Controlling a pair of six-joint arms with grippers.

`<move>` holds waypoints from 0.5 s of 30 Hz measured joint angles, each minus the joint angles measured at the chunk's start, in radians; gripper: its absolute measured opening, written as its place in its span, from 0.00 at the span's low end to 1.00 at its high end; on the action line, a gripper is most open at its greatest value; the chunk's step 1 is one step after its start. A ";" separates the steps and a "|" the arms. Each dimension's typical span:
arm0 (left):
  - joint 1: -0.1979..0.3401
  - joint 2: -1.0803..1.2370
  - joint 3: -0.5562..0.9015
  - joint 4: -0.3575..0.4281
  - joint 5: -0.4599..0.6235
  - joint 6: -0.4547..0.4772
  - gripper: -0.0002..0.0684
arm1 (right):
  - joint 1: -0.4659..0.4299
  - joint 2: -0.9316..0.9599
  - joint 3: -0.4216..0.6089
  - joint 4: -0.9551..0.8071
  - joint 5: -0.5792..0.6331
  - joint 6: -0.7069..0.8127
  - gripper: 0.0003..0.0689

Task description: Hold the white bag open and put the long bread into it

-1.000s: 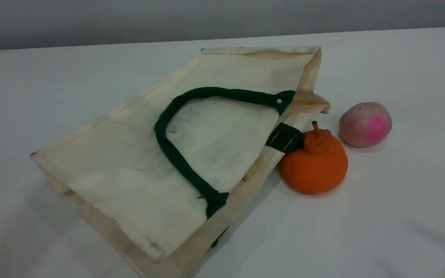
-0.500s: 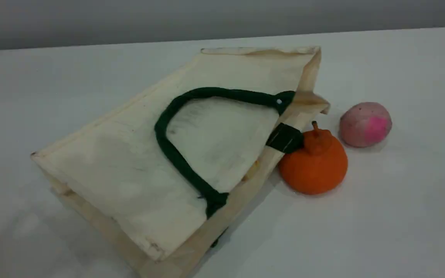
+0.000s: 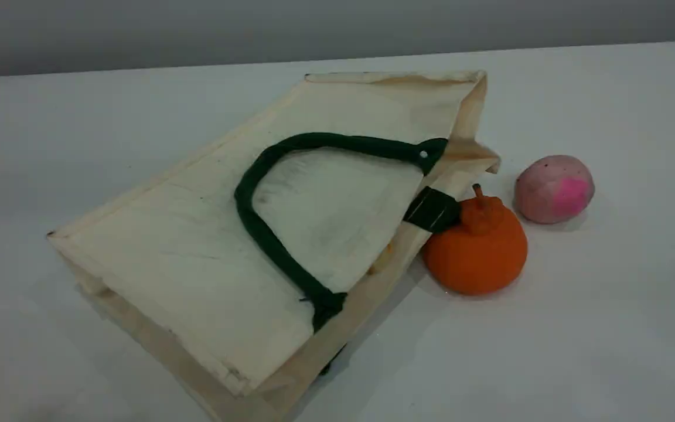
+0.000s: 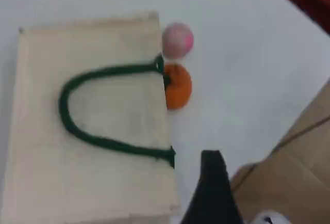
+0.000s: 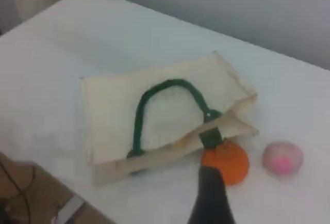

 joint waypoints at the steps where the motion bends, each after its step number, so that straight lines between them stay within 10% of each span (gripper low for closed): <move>1: 0.000 -0.038 0.021 0.000 -0.006 0.000 0.71 | 0.000 -0.016 0.020 0.000 -0.003 0.007 0.68; 15: 0.001 -0.498 0.358 0.026 -0.034 -0.031 0.71 | 0.000 -0.290 0.328 -0.017 -0.130 0.052 0.68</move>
